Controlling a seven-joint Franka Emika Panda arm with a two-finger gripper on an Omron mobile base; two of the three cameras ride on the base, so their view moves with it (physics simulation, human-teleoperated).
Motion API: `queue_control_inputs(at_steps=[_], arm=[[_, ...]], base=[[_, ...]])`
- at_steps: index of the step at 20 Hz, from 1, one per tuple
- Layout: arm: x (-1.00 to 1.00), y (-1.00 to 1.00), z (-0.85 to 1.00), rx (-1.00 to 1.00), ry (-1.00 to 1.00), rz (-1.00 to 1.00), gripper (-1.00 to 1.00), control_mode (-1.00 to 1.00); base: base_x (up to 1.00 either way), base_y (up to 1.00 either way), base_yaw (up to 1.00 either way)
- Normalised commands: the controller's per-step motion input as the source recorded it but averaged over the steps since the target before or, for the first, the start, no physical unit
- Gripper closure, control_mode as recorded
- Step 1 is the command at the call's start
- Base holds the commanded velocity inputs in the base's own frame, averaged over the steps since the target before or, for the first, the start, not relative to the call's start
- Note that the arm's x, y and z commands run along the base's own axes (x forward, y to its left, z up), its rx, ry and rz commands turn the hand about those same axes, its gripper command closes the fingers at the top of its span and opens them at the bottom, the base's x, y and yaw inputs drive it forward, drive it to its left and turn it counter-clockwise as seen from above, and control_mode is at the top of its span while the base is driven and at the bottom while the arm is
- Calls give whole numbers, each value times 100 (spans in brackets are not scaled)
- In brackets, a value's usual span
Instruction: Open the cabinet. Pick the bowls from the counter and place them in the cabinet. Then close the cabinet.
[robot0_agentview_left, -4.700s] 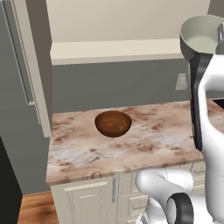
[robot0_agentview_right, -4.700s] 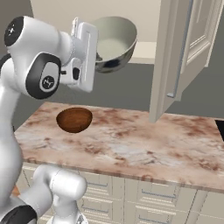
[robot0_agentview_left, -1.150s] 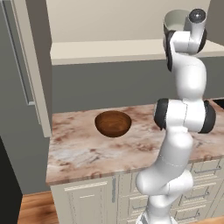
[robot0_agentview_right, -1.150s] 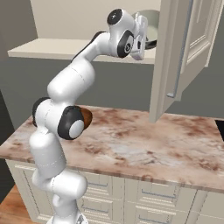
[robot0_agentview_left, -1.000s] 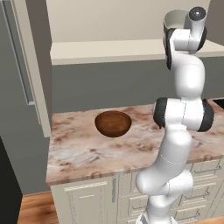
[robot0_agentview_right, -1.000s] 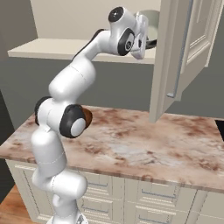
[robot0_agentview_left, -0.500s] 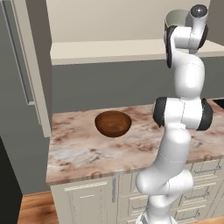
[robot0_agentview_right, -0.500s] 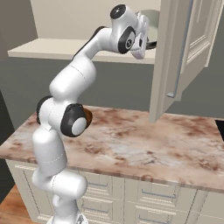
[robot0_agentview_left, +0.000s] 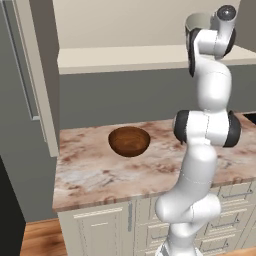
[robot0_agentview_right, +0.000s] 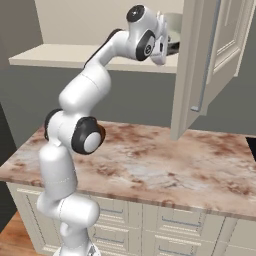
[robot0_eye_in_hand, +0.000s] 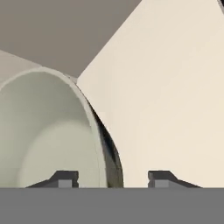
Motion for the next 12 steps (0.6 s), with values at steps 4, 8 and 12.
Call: queue_control_inputs(at_steps=[4, 8, 12], arm=[[12, 0, 36, 0, -14, 9, -100, -100], [1, 0, 32, 0, -13, 8, -100, -100], [-42, 0, 31, 0, -10, 4, -100, -100]], base=[[0, 0, 0], [0, 0, 0], [0, 0, 0]])
